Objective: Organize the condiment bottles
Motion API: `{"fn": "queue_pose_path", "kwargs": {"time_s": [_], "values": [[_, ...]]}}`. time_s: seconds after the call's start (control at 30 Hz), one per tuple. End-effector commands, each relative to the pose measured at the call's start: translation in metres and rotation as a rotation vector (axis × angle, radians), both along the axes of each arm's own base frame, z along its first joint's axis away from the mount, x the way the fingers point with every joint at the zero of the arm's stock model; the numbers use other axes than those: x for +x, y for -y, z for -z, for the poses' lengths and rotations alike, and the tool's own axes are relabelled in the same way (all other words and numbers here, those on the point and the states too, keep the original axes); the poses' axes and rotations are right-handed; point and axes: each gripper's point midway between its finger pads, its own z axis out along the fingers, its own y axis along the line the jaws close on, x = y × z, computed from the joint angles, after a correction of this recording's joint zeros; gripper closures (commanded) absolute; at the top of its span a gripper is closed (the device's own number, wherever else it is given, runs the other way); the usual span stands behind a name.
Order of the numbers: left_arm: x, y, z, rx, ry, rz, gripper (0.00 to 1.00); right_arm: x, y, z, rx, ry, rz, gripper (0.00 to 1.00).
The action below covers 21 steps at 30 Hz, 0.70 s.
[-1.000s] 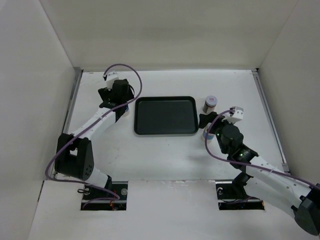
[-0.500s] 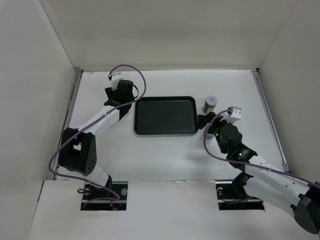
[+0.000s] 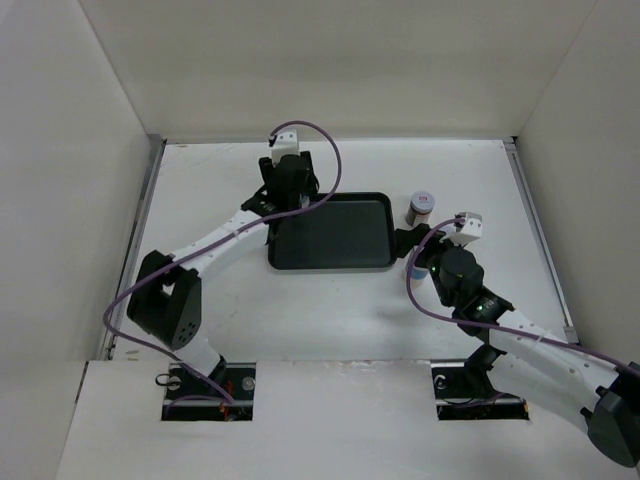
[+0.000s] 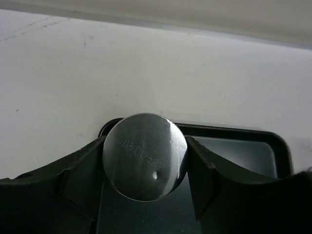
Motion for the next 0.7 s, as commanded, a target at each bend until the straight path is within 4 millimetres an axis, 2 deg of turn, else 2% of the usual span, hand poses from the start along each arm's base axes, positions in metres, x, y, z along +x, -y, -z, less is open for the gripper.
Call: {"fn": "queue_pose_path", "kwargs": {"time_s": [0.0, 0.13, 0.2, 0.3, 0.37, 0.47, 0.57, 0.67], "values": [[0.021, 0.012, -0.012, -0.053, 0.068, 0.002, 0.64, 0.003, -0.003, -0.031, 0.049, 0.079, -0.008, 0.05], [0.028, 0.022, 0.012, -0.032, 0.045, 0.015, 0.61, 0.003, -0.003, -0.03, 0.046, 0.078, -0.008, 0.04], [0.027, 0.024, 0.024, -0.016, 0.025, 0.017, 0.52, 0.003, -0.003, -0.03, 0.044, 0.077, -0.007, 0.05], [0.023, 0.022, 0.036, -0.008, 0.012, 0.012, 0.32, 0.004, -0.003, -0.031, 0.034, 0.08, -0.006, 0.08], [0.019, 0.019, 0.037, -0.016, 0.015, 0.009, 0.19, 0.004, -0.002, -0.032, 0.022, 0.084, -0.006, 0.11], [0.01, 0.018, 0.031, -0.026, 0.028, 0.016, 0.07, 0.002, -0.003, -0.036, 0.015, 0.092, -0.011, 0.16], [0.0, 0.015, 0.016, -0.05, 0.064, 0.019, 0.03, 0.002, -0.001, -0.039, 0.007, 0.098, -0.003, 0.18], [-0.012, 0.007, -0.003, -0.086, 0.117, 0.009, 0.01, 0.001, -0.001, -0.047, -0.005, 0.108, -0.006, 0.16]]}}
